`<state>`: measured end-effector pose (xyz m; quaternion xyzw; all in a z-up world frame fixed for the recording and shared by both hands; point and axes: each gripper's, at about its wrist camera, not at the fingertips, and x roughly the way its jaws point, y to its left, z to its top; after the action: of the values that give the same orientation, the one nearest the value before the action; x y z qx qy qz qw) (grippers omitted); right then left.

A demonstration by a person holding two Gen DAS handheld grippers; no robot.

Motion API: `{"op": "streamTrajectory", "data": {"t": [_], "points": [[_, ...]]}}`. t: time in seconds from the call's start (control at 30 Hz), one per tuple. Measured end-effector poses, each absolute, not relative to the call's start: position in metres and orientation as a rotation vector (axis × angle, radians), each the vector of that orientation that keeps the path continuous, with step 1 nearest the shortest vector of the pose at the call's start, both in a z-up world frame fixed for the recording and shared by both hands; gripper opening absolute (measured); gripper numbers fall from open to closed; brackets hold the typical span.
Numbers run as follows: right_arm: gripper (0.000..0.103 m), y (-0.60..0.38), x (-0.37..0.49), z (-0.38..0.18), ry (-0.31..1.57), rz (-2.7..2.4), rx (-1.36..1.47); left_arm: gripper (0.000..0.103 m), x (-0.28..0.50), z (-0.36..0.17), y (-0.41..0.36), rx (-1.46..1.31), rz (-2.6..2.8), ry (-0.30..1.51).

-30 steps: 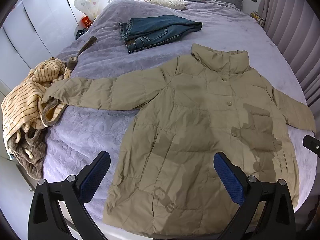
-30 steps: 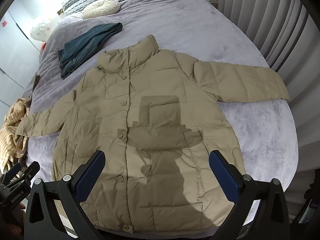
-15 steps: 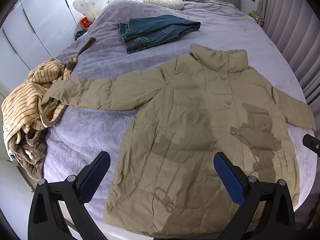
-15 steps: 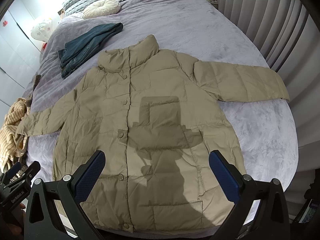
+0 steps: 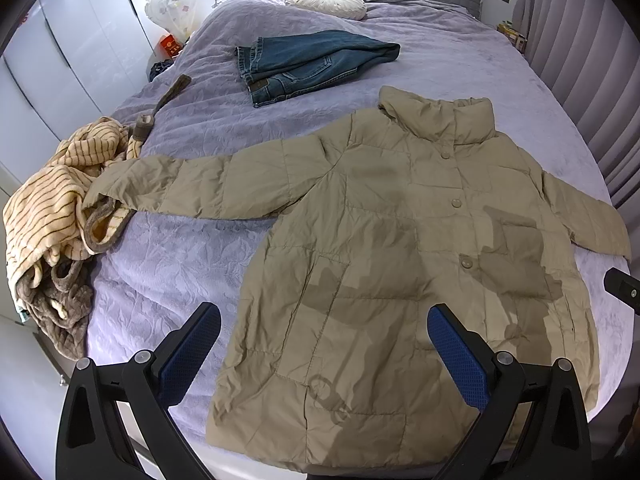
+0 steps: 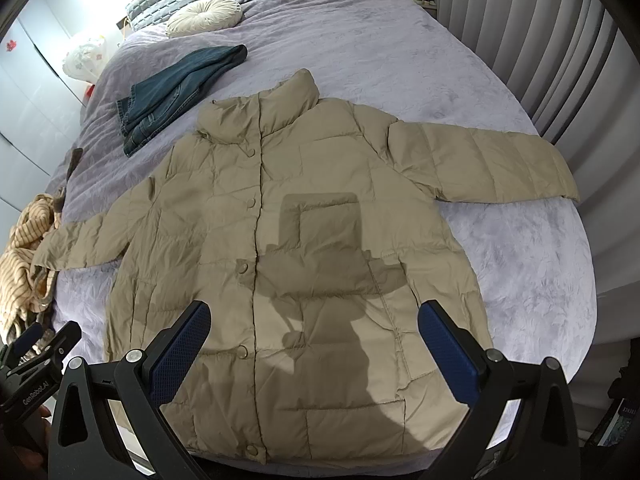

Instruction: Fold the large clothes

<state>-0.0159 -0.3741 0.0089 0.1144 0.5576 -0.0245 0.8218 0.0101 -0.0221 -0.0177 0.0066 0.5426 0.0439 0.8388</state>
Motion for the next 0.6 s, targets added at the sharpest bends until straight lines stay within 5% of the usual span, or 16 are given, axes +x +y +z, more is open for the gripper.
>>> {"op": "streamTrajectory", "data": {"t": [0.6], "points": [[0.103,-0.3688,-0.0184,0.0079,1.197,-0.061,0.233,0.103,0.0111,-0.0207,-0.0256,0.003,0.084,1.155]]}}
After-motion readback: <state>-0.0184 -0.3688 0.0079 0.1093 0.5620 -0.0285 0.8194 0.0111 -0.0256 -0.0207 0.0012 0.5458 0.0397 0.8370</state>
